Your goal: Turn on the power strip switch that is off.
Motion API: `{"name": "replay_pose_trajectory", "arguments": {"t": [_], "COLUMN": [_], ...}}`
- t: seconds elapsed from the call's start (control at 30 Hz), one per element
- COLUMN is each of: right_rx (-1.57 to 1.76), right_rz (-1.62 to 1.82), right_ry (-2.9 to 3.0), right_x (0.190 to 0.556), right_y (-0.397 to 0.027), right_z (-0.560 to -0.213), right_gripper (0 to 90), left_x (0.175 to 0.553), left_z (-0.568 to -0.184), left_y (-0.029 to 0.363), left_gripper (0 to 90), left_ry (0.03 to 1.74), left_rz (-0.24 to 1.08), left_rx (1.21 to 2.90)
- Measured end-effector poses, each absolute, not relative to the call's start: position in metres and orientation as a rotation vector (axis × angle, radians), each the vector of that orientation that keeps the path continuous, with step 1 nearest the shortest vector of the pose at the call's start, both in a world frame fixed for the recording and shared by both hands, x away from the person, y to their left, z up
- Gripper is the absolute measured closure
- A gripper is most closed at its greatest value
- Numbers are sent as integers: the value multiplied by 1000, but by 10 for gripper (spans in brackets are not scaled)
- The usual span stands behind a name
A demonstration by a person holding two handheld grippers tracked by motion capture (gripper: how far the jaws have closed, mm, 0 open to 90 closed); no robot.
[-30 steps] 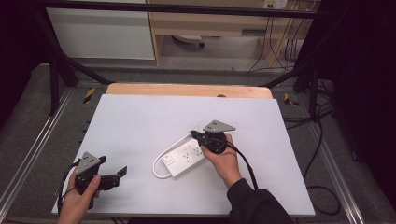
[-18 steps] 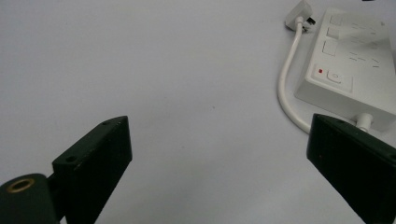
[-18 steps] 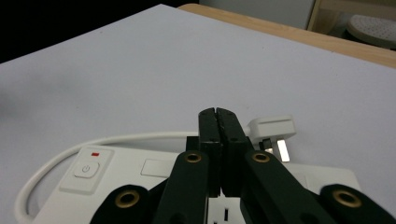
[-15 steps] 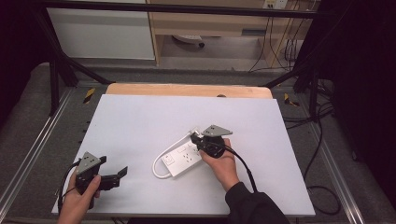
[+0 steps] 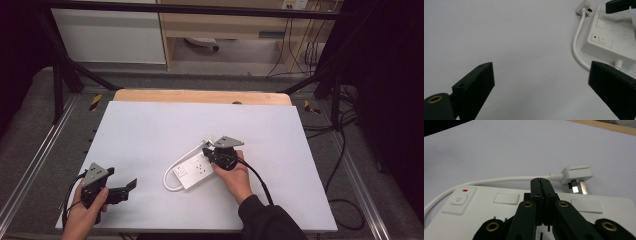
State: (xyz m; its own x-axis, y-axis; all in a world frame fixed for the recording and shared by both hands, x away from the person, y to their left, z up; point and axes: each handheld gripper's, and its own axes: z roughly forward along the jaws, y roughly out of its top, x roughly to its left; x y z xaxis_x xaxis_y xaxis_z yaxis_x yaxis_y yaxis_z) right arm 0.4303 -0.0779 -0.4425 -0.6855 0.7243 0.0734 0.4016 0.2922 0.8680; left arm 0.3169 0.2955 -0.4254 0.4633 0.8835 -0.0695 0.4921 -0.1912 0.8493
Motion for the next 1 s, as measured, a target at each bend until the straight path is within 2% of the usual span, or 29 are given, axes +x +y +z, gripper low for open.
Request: {"name": "replay_pose_trajectory", "arguments": {"t": [1.0], "right_rx": [1037], "right_rz": [1364], "right_ry": [2248], "right_x": [430], "right_y": [-72], "right_z": [-450], "right_gripper": [893], "left_x": [317], "left_z": [-426], "left_y": [295], "left_gripper": [67], "left_ry": [1159], "left_rz": [559], "left_rx": [1843]}}
